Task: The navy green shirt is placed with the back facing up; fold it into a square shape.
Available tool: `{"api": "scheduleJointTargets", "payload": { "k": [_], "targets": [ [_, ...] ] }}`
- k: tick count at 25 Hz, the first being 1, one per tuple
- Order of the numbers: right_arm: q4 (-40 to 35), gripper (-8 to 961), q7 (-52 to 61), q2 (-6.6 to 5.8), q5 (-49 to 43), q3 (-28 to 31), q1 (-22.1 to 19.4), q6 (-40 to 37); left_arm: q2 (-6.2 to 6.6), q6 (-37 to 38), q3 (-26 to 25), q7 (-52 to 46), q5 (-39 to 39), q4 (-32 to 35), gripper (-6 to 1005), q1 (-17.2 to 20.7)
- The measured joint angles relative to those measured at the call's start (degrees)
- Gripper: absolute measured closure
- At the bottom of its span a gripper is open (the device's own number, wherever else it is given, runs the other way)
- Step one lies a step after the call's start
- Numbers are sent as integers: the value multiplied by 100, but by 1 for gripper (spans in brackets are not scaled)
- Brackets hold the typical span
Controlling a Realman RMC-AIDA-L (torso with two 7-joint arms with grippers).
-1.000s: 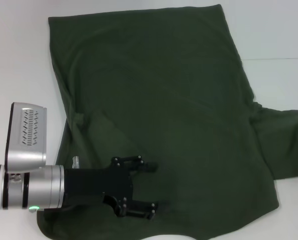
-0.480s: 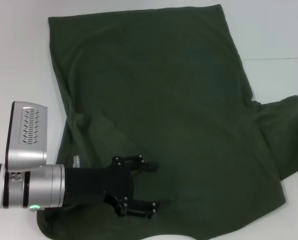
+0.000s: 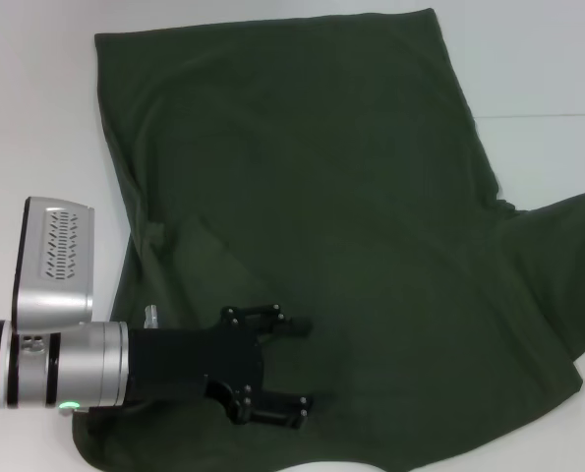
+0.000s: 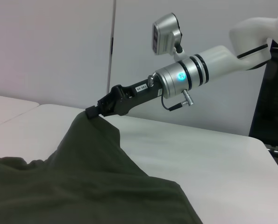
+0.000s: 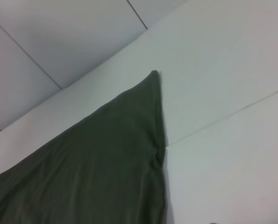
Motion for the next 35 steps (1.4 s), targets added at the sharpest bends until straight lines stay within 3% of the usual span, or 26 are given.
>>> {"api": "scheduleJointTargets", "payload": {
  "k": [16, 27, 31, 35],
  "targets": [
    [-192, 877, -22, -25, -13, -38, 45, -85, 0, 34, 0, -15, 0, 1, 123, -7],
    [-191, 857, 195, -94, -36, -121, 212, -1356, 0, 22, 0, -91, 0, 0, 123, -25],
    [-131, 850, 360, 0, -36, -366, 476, -1379, 0, -3, 0, -94, 0, 1, 123, -23],
    [-81, 843, 406, 256, -25, -481, 778, -1128, 0, -10, -2, -94, -6, 1, 123, -18]
  ]
}}
